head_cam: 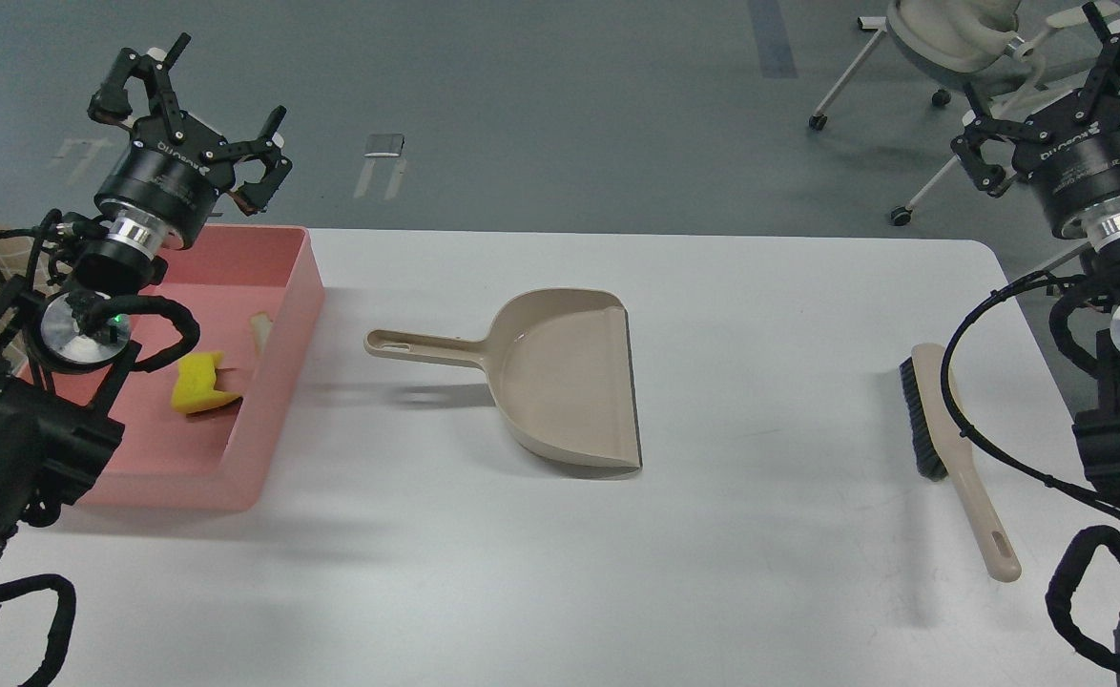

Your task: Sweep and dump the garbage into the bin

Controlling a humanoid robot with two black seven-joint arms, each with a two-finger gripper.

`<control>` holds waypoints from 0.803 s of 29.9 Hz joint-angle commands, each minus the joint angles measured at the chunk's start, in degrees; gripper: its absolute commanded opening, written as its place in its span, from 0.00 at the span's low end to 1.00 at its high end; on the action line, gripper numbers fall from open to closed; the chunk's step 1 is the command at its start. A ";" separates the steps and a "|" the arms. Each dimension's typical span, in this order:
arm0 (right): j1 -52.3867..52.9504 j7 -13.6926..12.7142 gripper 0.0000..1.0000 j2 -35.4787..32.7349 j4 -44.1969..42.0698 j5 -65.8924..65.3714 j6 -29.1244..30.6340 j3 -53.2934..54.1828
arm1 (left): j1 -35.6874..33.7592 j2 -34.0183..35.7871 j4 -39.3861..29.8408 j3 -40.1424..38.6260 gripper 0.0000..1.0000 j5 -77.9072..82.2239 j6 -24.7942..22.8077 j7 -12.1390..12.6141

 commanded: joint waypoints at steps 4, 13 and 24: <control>0.04 0.52 1.00 0.31 0.27 0.21 0.00 0.00 | 0.19 -0.05 0.00 0.84 0.98 -0.26 -0.64 0.41; -0.04 0.61 1.00 0.22 0.36 0.21 0.00 -0.18 | 0.11 -0.14 -0.53 1.28 0.98 0.18 -0.46 0.67; -0.22 0.61 1.00 0.31 0.09 0.21 0.00 -0.18 | 0.02 -0.23 -0.62 1.54 0.98 1.67 -0.02 0.94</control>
